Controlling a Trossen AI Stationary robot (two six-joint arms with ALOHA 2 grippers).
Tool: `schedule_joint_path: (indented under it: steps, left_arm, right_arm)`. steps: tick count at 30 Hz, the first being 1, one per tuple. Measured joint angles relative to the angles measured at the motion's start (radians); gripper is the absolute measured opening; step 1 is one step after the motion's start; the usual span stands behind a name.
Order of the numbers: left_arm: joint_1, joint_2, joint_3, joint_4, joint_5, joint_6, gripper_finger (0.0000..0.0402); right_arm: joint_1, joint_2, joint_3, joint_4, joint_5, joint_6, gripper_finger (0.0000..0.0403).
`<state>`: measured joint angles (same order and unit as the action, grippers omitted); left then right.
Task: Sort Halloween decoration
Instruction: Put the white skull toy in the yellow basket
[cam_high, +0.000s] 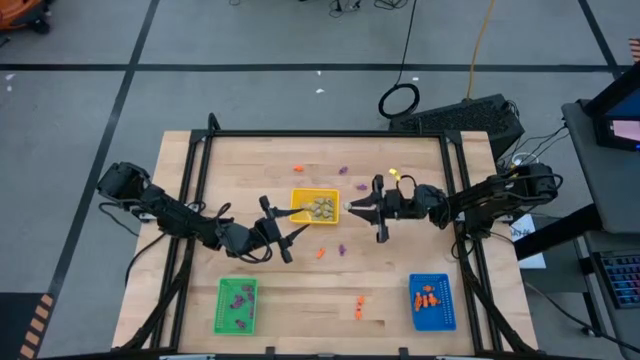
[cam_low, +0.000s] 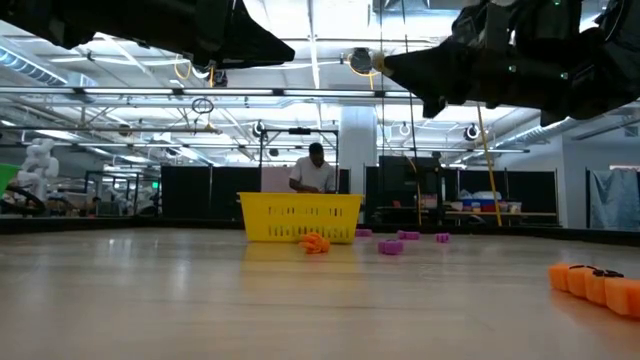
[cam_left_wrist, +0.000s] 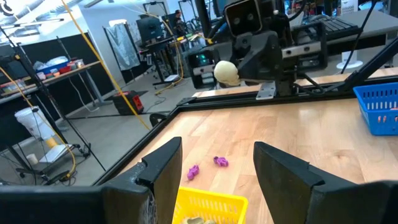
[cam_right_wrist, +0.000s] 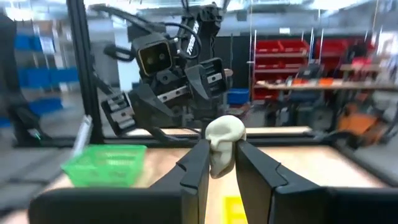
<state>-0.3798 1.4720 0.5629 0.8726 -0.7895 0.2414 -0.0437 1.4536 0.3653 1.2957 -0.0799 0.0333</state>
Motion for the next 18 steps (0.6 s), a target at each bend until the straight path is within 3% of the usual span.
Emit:
schedule_joint_path:
  steps: [11, 18]
  left_arm:
    - [0.0, 0.0, 0.0, 0.0, 0.0, 0.0, 0.0203]
    - [0.0, 0.0, 0.0, 0.0, 0.0, 0.0, 0.0203]
  right_arm:
    - [0.0, 0.0, 0.0, 0.001, 0.0, 0.329, 0.0059]
    - [0.0, 0.0, 0.0, -0.015, 0.0, 0.369, 0.0059]
